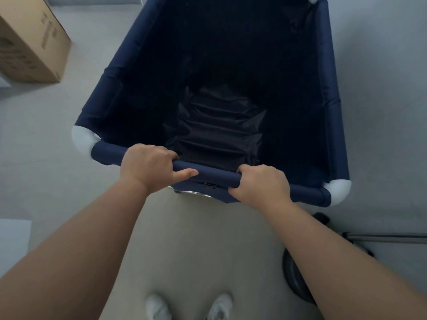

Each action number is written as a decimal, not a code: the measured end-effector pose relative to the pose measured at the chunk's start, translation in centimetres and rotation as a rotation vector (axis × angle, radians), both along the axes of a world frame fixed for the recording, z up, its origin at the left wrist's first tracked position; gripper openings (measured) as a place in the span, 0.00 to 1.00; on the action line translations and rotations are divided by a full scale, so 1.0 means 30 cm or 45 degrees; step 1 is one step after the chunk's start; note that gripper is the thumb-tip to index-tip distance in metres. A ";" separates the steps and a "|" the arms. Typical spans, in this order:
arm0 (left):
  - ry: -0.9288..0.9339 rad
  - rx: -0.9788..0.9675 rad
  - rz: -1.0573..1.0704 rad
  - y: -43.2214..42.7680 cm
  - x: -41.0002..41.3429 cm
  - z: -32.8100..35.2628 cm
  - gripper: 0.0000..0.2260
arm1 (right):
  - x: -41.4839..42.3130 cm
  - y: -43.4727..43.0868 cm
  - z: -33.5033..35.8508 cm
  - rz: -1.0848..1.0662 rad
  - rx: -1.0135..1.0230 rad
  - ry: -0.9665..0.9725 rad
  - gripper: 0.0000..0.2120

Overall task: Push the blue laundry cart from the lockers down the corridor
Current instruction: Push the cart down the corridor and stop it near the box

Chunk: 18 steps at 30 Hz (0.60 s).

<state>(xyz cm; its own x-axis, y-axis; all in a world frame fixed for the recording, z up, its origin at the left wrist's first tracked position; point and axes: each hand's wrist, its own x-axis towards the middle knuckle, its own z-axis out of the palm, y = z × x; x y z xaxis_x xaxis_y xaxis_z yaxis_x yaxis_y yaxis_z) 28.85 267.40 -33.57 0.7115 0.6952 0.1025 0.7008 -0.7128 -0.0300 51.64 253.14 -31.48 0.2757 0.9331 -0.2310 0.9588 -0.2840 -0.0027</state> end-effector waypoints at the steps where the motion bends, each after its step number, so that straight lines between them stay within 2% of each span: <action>1: -0.010 0.006 -0.002 0.018 0.015 0.000 0.41 | 0.015 0.022 0.002 -0.002 -0.007 -0.007 0.21; 6: -0.038 -0.012 -0.015 0.115 0.088 0.002 0.40 | 0.088 0.120 0.004 -0.016 0.004 0.012 0.24; 12: -0.044 -0.041 -0.014 0.223 0.160 0.010 0.40 | 0.157 0.224 0.015 -0.032 -0.019 0.097 0.41; 18: -0.039 -0.045 -0.014 0.319 0.229 0.014 0.38 | 0.225 0.314 0.011 -0.027 0.039 0.091 0.42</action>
<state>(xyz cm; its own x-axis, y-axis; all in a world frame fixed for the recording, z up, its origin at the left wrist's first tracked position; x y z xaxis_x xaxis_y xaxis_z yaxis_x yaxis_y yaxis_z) 35.72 276.97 -33.15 0.7159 0.6911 0.0995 0.6933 -0.7205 0.0167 58.39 262.55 -31.16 0.2794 0.9342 -0.2219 0.9496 -0.3030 -0.0798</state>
